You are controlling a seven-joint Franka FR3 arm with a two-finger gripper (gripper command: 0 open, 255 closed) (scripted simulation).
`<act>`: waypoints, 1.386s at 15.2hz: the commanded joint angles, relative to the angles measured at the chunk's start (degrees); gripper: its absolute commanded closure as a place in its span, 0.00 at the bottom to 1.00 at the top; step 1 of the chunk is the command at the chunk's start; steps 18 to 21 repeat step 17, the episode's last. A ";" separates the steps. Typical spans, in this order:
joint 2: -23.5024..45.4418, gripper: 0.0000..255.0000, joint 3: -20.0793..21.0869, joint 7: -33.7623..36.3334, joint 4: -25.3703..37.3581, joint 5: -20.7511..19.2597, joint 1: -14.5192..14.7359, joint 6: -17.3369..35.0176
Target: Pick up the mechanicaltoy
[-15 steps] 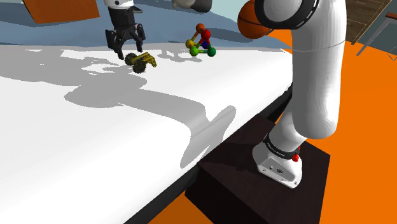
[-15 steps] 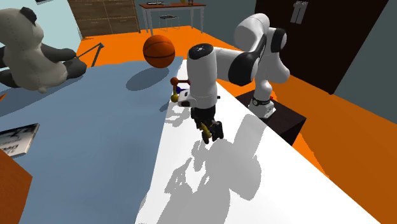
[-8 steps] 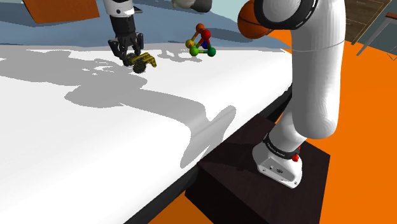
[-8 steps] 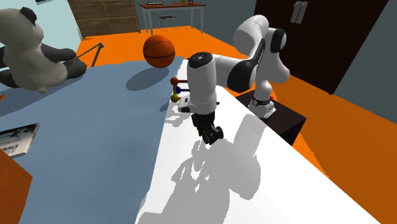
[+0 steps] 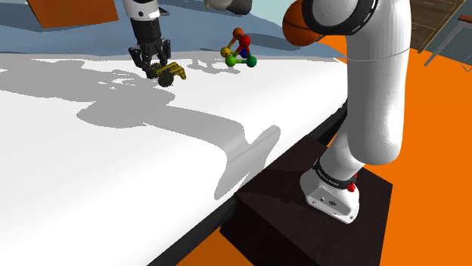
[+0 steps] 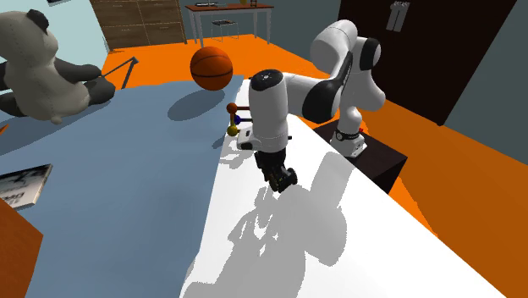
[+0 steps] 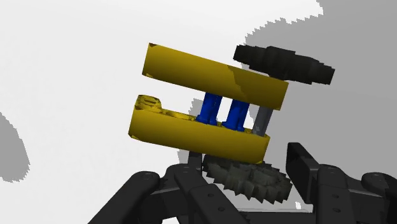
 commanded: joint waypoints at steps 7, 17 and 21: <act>0.00 1.00 0.07 -0.01 5.40 0.04 0.27 -5.43; 1.37 1.00 0.09 0.02 13.92 -0.14 0.86 -12.57; 1.37 1.00 0.09 0.02 13.92 -0.14 0.86 -12.57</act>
